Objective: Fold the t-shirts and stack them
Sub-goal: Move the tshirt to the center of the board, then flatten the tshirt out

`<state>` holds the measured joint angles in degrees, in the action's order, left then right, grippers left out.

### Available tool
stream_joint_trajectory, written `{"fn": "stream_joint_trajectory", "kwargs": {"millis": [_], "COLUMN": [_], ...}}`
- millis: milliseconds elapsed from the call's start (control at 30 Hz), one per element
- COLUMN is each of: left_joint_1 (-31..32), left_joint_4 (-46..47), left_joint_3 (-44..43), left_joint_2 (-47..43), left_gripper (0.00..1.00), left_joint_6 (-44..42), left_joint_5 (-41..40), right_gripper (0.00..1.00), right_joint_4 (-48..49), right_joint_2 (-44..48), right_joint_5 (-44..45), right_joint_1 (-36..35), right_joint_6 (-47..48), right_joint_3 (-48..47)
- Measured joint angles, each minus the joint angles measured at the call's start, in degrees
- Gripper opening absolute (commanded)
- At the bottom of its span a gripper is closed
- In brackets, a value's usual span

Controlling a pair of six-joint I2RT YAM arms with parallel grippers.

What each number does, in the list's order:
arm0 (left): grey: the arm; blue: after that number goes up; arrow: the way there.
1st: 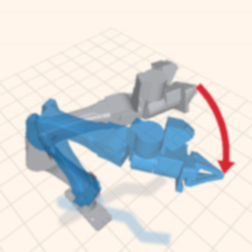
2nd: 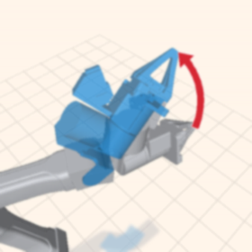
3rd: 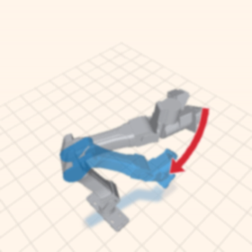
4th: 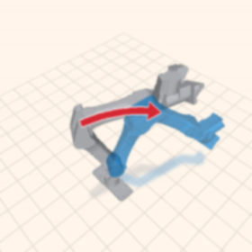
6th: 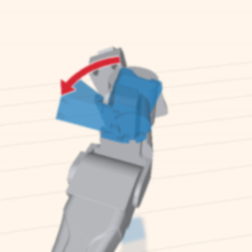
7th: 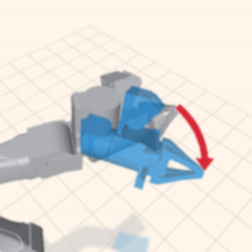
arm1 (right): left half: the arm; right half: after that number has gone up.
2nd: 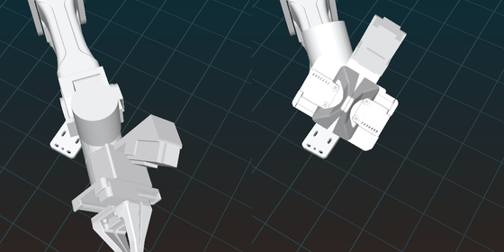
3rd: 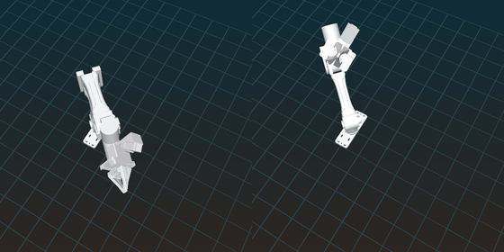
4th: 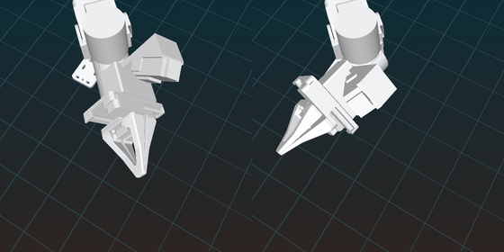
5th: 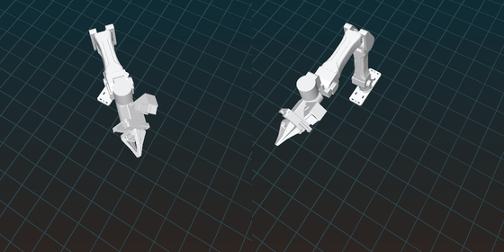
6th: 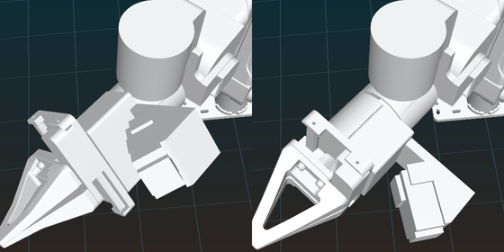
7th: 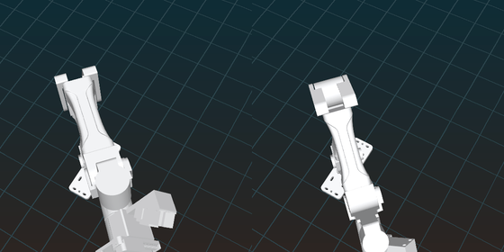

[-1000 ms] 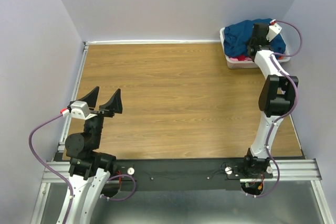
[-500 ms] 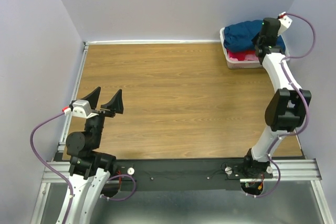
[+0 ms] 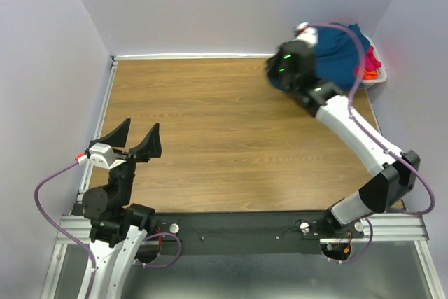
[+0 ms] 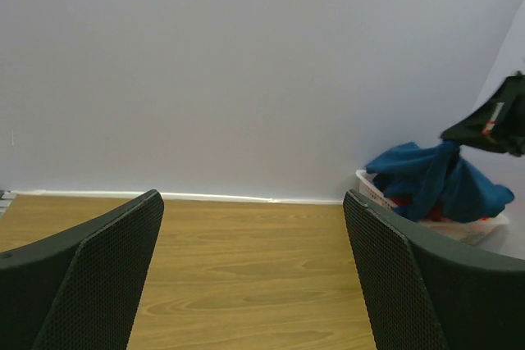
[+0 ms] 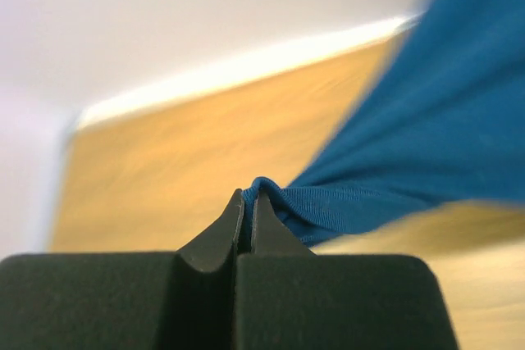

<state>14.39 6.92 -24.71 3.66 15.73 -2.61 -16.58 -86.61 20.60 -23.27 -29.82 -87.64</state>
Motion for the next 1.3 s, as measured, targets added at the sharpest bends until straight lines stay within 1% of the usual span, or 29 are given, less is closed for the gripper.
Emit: {"fn": "stream_joint_trajectory", "kwargs": {"millis": [67, 100, 133, 167, 200, 300, 333, 367, 433, 500, 567, 633, 733, 833, 867, 1000, 1133, 1200, 1300], "left_joint_1": [0.20, 0.37, 0.48, 0.66, 0.74, 0.74, 0.74, 0.74, 0.74, 0.74, 0.74, 0.74, 0.74, 0.74, 0.74, 0.74, 0.85, 0.96, 1.01], "left_joint_4": [-0.35, -0.66, -0.94, -1.11, -1.42, -1.92, -1.99, -2.12, -2.38, -2.40, -2.34, -2.19, -2.03, -2.16, -2.29, -2.43, -3.21, -3.85, -4.02], "left_joint_3": [-0.11, -0.15, -0.17, -0.20, -0.24, -0.37, -0.37, -0.37, -0.37, -0.37, -0.37, -0.37, -0.83, -1.57, -1.68, -2.25, -2.45, -2.45, -2.60], "left_joint_2": [-0.09, -0.09, -0.13, -0.15, -0.17, -0.20, -0.20, -0.20, -0.17, -0.13, 0.04, 1.09, 5.03, 10.88, 12.59, 23.50, 35.26, 40.30, 46.60], "left_gripper": [0.99, 0.99, 0.99, 0.99, 0.99, 0.99, 0.99, 0.99, 0.99, 0.99, 0.99, 0.99, 0.99, 0.99, 0.99, 0.98, 0.95, 0.95, 0.95], "left_joint_6": [0.04, 0.04, 0.11, 0.11, 0.17, 0.20, 0.20, 0.20, 0.20, 0.22, 0.24, 0.46, 1.20, 3.37, 4.13, 9.46, 14.84, 17.05, 19.28], "left_joint_5": [0.00, 0.00, -0.02, 0.00, -0.02, -0.07, -0.15, -0.35, -0.44, -0.48, -0.48, -0.46, -0.44, -0.39, -0.35, 0.72, 2.64, 3.04, 3.06], "right_gripper": [0.01, 0.01, 0.10, 0.16, 0.30, 0.54, 0.67, 0.72, 0.77, 0.79, 0.78, 0.72, 0.70, 0.70, 0.70, 0.71, 0.74, 0.74, 0.75], "right_joint_4": [0.07, 0.11, 0.02, 0.17, -0.37, -0.02, 0.00, -0.09, -1.01, -1.73, -0.74, -0.94, -0.79, -1.14, -1.60, -3.80, -6.08, -7.39, -7.67], "right_joint_2": [-1.29, -2.51, -4.31, -6.54, -10.05, -19.67, -22.21, -23.67, -25.20, -24.79, -23.08, -18.27, -9.51, -3.19, -2.03, 0.17, 0.72, 0.68, 0.15], "right_joint_5": [1.22, 1.66, 2.32, 2.34, 2.43, 0.22, -1.03, -1.99, -2.84, -2.36, -1.64, -1.51, -2.08, -3.39, -4.20, -9.44, -13.79, -15.74, -17.16], "right_joint_1": [-10.40, -14.14, -18.45, -21.62, -25.49, -31.08, -31.98, -32.39, -32.52, -31.89, -31.19, -29.64, -24.26, -19.74, -19.43, -20.48, -21.31, -21.31, -21.27], "right_joint_6": [-2.45, -3.37, -4.52, -5.07, -5.79, -7.61, -7.85, -8.17, -8.13, -7.34, -6.05, -5.07, -3.52, -1.14, -0.59, 0.37, 1.42, 2.60, 4.24], "right_joint_3": [0.37, 0.20, -0.39, -0.94, -2.86, -8.83, -9.86, -10.12, -9.84, -8.94, -7.15, -1.68, 8.26, 16.72, 18.67, 26.97, 34.60, 36.52, 36.87]}}
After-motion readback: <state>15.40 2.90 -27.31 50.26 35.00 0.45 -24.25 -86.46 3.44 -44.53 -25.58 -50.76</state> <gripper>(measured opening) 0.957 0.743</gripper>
